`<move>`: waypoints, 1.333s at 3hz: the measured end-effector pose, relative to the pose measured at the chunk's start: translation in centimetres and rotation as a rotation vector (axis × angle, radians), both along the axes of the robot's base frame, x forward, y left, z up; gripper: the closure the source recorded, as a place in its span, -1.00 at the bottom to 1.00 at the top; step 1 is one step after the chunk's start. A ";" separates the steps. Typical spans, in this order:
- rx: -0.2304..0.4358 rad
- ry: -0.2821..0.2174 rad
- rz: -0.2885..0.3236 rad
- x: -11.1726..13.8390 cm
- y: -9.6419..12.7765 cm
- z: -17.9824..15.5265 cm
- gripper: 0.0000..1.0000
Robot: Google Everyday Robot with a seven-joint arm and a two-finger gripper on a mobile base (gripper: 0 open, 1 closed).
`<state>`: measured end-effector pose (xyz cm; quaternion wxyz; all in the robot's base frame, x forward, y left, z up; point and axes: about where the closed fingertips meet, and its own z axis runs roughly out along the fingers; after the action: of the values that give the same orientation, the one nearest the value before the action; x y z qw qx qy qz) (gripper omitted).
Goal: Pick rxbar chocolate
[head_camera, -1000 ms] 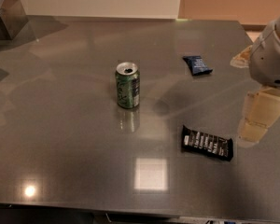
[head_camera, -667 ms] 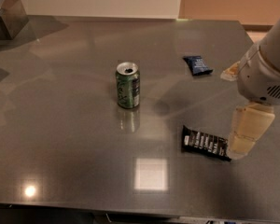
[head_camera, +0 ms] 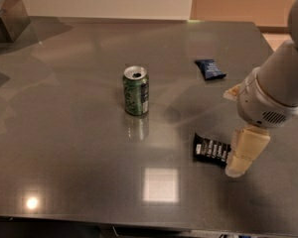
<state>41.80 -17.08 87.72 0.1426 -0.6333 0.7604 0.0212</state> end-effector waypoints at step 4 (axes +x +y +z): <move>0.017 0.055 0.015 -0.3 0.5 -4.9 -0.66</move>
Offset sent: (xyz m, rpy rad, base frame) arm -0.0026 0.0087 -0.0547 0.0314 0.0792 0.0154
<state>41.46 -16.60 82.81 0.1271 -0.6368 0.7591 0.0461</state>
